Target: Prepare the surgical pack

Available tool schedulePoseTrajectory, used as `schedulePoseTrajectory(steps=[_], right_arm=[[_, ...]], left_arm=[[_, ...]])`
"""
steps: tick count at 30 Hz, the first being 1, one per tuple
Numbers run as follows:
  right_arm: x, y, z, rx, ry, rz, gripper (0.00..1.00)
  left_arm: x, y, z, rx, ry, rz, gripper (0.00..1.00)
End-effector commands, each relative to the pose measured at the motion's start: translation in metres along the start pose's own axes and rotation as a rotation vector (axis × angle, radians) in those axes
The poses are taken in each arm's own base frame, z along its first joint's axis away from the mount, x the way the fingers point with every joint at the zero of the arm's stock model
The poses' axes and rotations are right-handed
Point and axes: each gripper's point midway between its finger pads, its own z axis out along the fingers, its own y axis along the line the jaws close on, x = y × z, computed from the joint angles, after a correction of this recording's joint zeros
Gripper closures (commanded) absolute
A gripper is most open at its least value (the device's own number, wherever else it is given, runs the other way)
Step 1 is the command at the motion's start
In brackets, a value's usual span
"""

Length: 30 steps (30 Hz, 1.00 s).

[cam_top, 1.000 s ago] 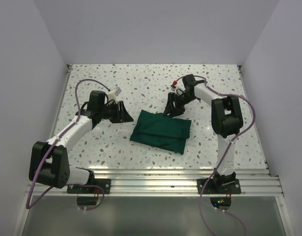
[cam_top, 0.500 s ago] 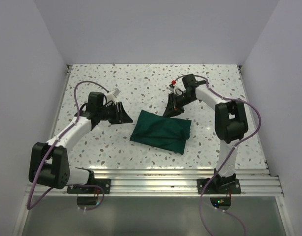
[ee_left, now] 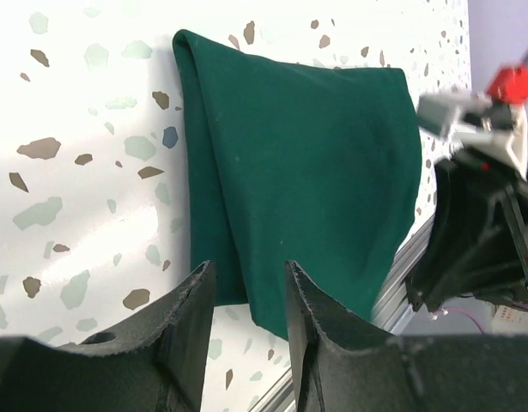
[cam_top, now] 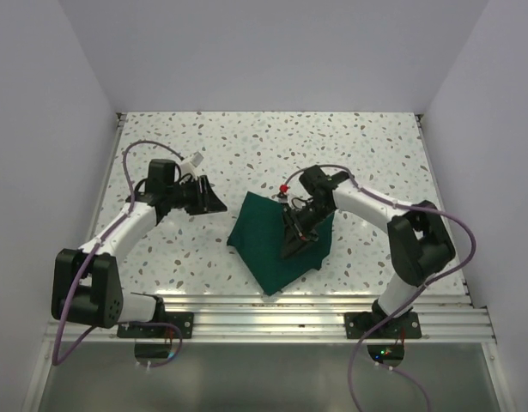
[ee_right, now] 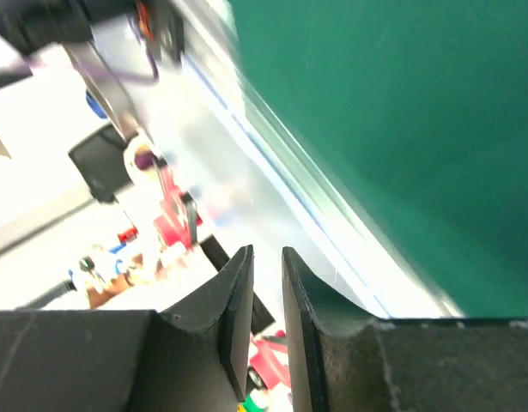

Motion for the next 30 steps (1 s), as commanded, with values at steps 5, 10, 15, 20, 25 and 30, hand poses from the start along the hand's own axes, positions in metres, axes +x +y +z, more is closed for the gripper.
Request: schedulePoseTrajectory(steps=[5,10,15,20,25,30], right_arm=[[0.021,-0.009,-0.025,0.109,-0.062,-0.037,0.76],[-0.030,-0.064,-0.082,0.339,-0.423,0.237,0.87],[-0.026,-0.116,-0.112,0.597,-0.474,0.390,0.84],[-0.018,-0.161,-0.124,0.753,-0.417,0.476,0.84],[-0.029,-0.173,-0.113,0.745,-0.376,0.478,0.84],[-0.066,-0.165,-0.086,0.555,-0.359,0.433,0.83]], left_arm=[[-0.011,-0.004,-0.005,0.008,0.008,0.082,0.57],[-0.011,0.007,0.012,0.003,0.070,0.019,0.64],[-0.020,0.007,0.028,0.026,0.105,0.015,0.75],[-0.008,0.029,0.045,-0.044,0.185,-0.054,0.78],[-0.003,0.041,0.042,-0.114,0.190,-0.054,0.84],[-0.026,0.022,0.021,-0.134,0.106,0.107,0.71]])
